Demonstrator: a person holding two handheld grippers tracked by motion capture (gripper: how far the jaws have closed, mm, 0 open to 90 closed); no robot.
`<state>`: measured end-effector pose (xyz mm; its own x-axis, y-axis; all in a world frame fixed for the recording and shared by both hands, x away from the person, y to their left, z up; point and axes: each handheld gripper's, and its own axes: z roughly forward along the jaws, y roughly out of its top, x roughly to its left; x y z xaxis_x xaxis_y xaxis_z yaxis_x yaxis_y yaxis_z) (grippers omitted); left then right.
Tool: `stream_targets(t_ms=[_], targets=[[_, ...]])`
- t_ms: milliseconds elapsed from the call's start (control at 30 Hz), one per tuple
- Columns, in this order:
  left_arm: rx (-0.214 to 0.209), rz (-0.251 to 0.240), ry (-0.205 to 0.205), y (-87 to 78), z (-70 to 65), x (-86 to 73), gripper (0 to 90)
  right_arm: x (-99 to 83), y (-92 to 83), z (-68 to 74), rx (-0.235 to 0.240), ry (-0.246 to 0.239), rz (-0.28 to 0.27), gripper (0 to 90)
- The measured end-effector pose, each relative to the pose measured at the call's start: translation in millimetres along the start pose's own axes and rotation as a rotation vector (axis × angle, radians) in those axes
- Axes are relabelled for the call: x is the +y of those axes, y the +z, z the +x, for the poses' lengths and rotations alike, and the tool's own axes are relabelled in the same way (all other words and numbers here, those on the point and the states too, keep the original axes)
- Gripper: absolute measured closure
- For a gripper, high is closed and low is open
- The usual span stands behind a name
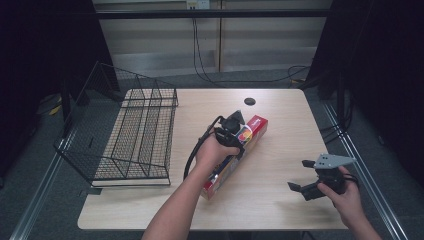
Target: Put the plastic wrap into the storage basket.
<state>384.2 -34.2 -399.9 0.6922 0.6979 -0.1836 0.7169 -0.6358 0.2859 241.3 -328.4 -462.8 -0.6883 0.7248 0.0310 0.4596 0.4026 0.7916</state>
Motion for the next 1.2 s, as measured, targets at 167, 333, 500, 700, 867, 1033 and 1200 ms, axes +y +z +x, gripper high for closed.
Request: stream_targets(t_ms=[167,333,500,700,867,1033,1200], targets=[[-0.012,-0.015,-0.027,-8.7,6.0,-2.0,44.6,-0.2,0.2,-0.5,-0.003,-0.001,-0.001,1.8],[0.0,-0.004,-0.032,-16.6,10.5,-2.7,44.6,0.1,0.1,-0.2,0.0,-0.001,0.0,1.8],[0.004,-0.01,-0.04,-26.2,16.2,-3.9,44.6,-0.1,0.0,-0.6,-0.001,-0.001,-0.002,1.8],[0.014,-0.018,-0.051,-35.6,21.8,-4.8,44.6,0.4,0.0,-0.2,0.003,0.0,-0.003,1.8],[0.01,-0.007,-0.054,-44.2,26.6,-5.2,44.6,0.3,-0.3,-0.5,0.002,-0.003,-0.005,1.8],[0.016,-0.004,-0.067,-52.2,30.6,-6.1,44.6,0.3,-1.0,-0.8,0.001,-0.003,-0.008,1.8],[0.016,-0.008,-0.075,-60.2,35.0,-7.5,44.6,0.1,-0.6,-0.4,0.006,-0.002,-0.005,1.8]])
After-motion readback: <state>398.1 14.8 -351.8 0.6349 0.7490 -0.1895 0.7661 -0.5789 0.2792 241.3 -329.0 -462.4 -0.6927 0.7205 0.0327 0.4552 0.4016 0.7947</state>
